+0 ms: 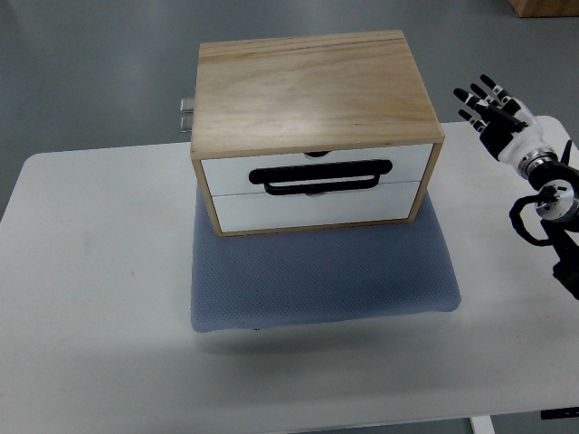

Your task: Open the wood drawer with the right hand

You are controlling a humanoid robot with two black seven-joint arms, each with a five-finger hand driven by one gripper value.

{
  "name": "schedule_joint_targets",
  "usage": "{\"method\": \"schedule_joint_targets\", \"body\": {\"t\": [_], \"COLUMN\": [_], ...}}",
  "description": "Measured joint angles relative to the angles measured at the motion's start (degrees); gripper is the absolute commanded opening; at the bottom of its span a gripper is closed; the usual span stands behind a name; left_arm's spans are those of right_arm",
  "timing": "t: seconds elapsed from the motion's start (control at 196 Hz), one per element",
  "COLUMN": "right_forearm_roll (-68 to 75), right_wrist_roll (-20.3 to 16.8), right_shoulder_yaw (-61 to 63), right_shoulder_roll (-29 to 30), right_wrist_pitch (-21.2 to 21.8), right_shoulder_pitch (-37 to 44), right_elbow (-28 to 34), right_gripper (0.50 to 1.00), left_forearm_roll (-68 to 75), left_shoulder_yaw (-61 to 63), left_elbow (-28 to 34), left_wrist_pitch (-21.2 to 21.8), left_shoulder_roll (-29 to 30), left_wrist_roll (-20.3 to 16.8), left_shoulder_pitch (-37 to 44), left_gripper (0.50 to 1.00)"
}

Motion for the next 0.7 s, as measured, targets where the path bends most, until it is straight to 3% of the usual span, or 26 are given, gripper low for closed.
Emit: {"method": "schedule_joint_targets", "body": {"t": [0.699], "right_forearm_roll": [0.0], "right_wrist_roll": [0.0], "right_shoulder_yaw": [0.1], "right_shoulder_roll": [-0.2], "right_wrist_pitch": [0.3], "right_shoulder_pitch": [0.1], "right_elbow": [0.0], "right_gripper": [0.954], "left_forearm_roll": [-0.2], "left_shoulder_yaw": [-0.8], "left_elbow": [0.0], "left_wrist_pitch": [0.0], "left_shoulder_roll": [0.0], "left_wrist_roll": [0.0], "left_shoulder_pitch": [0.1], "left_gripper": [1.000]}}
